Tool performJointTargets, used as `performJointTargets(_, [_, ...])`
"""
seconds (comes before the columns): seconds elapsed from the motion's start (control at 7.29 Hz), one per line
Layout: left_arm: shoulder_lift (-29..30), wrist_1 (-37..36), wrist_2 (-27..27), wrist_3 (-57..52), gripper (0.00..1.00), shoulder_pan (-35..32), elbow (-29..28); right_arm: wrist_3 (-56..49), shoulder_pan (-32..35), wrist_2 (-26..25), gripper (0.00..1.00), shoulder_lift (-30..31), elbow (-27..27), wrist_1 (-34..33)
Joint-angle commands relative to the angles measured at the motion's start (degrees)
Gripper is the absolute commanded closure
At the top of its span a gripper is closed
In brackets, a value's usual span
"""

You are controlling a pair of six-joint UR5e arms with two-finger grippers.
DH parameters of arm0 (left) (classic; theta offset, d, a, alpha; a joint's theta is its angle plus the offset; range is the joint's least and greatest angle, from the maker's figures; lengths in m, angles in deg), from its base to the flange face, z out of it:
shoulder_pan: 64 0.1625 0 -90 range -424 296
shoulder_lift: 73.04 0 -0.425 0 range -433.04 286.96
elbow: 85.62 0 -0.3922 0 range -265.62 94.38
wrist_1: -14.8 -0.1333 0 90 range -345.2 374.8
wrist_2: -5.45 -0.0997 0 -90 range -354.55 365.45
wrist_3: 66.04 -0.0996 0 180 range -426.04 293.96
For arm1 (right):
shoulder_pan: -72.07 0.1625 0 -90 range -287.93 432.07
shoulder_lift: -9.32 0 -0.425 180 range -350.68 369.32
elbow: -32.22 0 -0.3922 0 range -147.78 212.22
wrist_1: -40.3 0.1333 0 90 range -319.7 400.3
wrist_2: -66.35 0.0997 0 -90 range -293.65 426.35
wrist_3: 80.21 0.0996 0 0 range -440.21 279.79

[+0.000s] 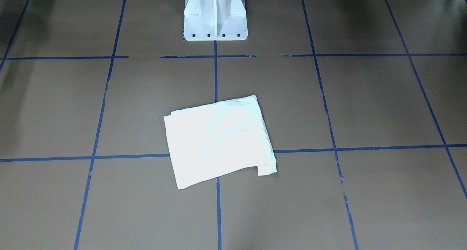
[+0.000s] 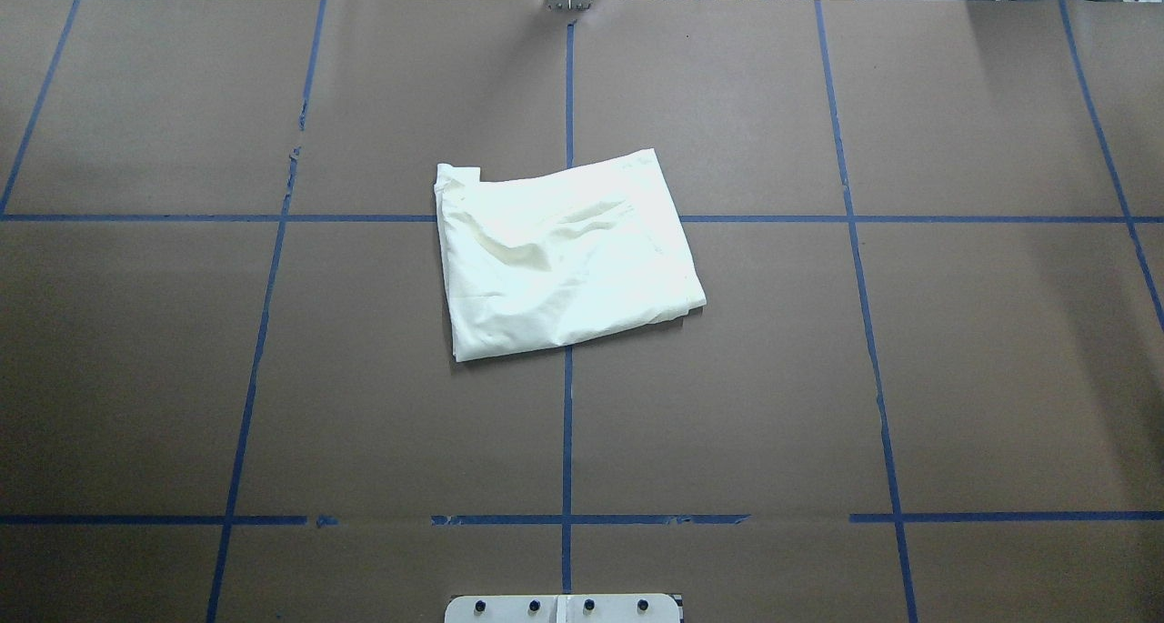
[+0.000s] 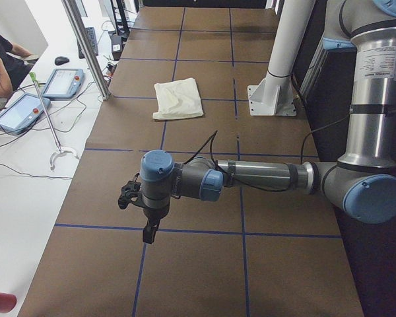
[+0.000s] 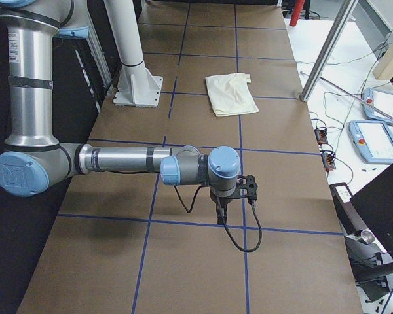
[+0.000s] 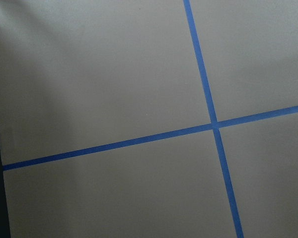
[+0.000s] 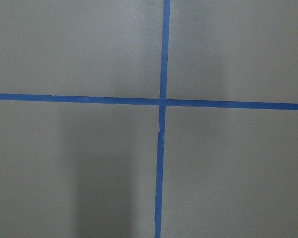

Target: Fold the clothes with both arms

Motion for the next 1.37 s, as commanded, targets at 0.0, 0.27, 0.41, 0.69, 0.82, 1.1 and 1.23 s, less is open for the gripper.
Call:
performJointTargets(0.0, [-0.1,0.1,0.2,4.4,0.01,0.0,0.1,0.0,-0.1,0.0,0.00,-0.1,0.0,0.0])
performJointTargets(0.27, [0.0,-0.1,1.9,4.7,0.01,0.1,0.3,-0.1,-0.1,0.0,0.00,-0.1,0.1,0.0])
performJointTargets(0.41, [-0.1,-0.1,3.8,4.7,0.01,0.1,0.3,-0.1,-0.1,0.0,0.00,-0.1,0.5,0.0])
performJointTargets(0.69, [-0.1,-0.8,4.5,4.7,0.01,0.1,0.3,-0.1,-0.1,0.0,0.00,-0.1,0.6,0.0])
performJointTargets(0.82, [-0.1,-0.8,4.5,4.6,0.01,0.1,0.2,-0.1,-0.1,0.0,0.00,-0.1,0.6,0.0])
performJointTargets(1.1, [-0.1,-0.7,5.6,4.6,0.01,0.1,0.2,0.0,-0.1,0.0,0.00,-0.1,0.7,0.0])
performJointTargets(1.23, [-0.3,-0.7,6.1,4.6,0.01,0.1,0.2,0.0,-0.1,-0.1,0.00,0.0,0.9,-0.1])
